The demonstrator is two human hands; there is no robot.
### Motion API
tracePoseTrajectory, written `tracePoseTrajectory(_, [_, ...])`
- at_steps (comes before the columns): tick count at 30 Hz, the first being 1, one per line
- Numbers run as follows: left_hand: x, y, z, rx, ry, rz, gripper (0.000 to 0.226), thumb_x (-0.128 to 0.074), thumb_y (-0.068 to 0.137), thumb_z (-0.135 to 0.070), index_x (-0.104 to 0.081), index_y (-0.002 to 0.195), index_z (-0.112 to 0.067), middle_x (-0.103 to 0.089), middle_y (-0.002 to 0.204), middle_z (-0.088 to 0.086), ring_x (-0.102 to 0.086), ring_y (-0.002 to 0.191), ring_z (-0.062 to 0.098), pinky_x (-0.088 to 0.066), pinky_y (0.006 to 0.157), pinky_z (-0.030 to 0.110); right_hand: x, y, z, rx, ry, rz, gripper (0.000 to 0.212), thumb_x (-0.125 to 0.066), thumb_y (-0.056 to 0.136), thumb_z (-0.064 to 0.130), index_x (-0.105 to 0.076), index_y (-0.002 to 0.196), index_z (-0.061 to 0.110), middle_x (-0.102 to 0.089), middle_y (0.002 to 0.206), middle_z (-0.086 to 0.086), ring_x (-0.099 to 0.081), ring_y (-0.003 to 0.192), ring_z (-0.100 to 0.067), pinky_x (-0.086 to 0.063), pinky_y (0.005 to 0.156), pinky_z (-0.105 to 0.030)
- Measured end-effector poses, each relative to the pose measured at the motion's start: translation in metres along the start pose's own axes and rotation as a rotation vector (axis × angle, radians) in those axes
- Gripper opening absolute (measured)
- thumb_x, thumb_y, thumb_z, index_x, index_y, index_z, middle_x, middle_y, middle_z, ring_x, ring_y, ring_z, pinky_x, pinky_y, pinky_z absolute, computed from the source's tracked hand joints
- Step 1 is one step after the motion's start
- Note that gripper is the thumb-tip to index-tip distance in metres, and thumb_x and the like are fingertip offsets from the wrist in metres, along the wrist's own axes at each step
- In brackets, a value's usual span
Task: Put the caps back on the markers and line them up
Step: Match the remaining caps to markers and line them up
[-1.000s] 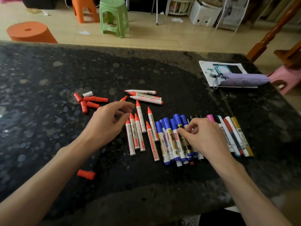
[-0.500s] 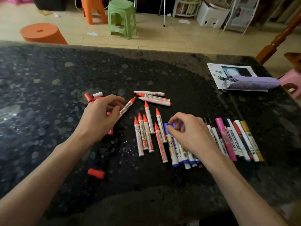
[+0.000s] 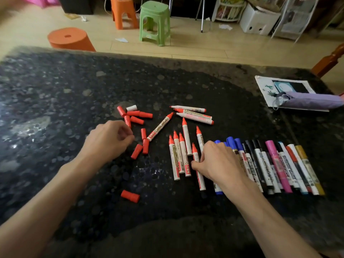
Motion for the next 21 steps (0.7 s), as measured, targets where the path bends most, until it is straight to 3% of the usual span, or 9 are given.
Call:
tracePoseTrajectory(4, [-0.019, -0.005, 0.007, 0.048, 0.163, 0.207, 0.036, -0.080, 0.071, -0.067, -0.064, 0.087, -0.039, -0.063, 0.086, -0.021, -0.062, 0.089, 0.008, -0.048, 0.073, 0.031, 0.012, -0.005, -0.005, -0.027, 0.116, -0.070, 0.032, -0.074, 0.086, 0.051, -0.067, 0.079, 0.021, -0.065, 0.075, 0.003, -0.062, 0.079, -0.014, -0.045, 0.062, -0.031])
tracePoseTrajectory(8, [-0.023, -0.005, 0.004, 0.011, 0.204, 0.192, 0.025, -0.080, 0.078, -0.056, -0.066, 0.091, -0.039, -0.063, 0.085, -0.022, -0.065, 0.097, 0.011, -0.043, 0.071, 0.030, 0.030, -0.013, 0.002, 0.079, 0.202, -0.196, 0.027, -0.068, 0.085, 0.055, -0.059, 0.082, 0.030, -0.062, 0.078, 0.012, -0.059, 0.084, -0.012, -0.052, 0.071, -0.034])
tracePoseTrajectory(11, [-0.011, -0.004, -0.005, -0.040, 0.082, 0.128, 0.017, -0.080, 0.082, -0.047, -0.067, 0.089, -0.038, -0.066, 0.085, -0.019, -0.067, 0.094, 0.011, -0.047, 0.079, 0.030, 0.036, -0.016, 0.009, 0.182, 0.322, -0.209, 0.023, -0.069, 0.086, 0.052, -0.056, 0.085, 0.033, -0.063, 0.082, 0.017, -0.057, 0.087, -0.008, -0.048, 0.075, -0.030])
tracePoseTrajectory(15, [-0.010, -0.010, -0.028, -0.167, -0.271, 0.142, 0.017, -0.084, 0.081, -0.037, -0.071, 0.092, -0.034, -0.075, 0.087, -0.012, -0.073, 0.073, 0.004, -0.060, 0.083, 0.040, 0.041, -0.020, 0.022, 0.392, 0.503, -0.217, 0.013, -0.069, 0.093, 0.043, -0.059, 0.097, 0.036, -0.069, 0.083, 0.014, -0.067, 0.077, -0.002, -0.058, 0.074, -0.033])
tracePoseTrajectory(18, [-0.011, -0.011, -0.041, -0.239, -0.422, 0.151, 0.014, -0.079, 0.087, -0.030, -0.074, 0.099, -0.033, -0.075, 0.094, -0.009, -0.074, 0.081, 0.010, -0.062, 0.084, 0.043, 0.040, -0.021, 0.030, 0.529, 0.464, -0.244, 0.014, -0.060, 0.102, 0.040, -0.061, 0.116, 0.042, -0.060, 0.099, 0.015, -0.061, 0.092, -0.001, -0.055, 0.081, -0.032])
tracePoseTrajectory(21, [-0.008, -0.009, -0.046, -0.268, -0.460, 0.125, 0.012, -0.076, 0.090, -0.028, -0.075, 0.101, -0.032, -0.074, 0.095, -0.007, -0.073, 0.086, 0.010, -0.061, 0.084, 0.035, 0.042, -0.018, 0.024, 0.540, 0.423, -0.321, 0.020, -0.058, 0.104, 0.039, -0.061, 0.123, 0.041, -0.054, 0.105, 0.014, -0.057, 0.098, -0.002, -0.053, 0.085, -0.033])
Point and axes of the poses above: each hand's wrist, its own y-axis towards the middle knuckle, its own x-axis out of the back of the hand, z = x × y, the point moved 8 cm from there along y, towards the middle knuckle
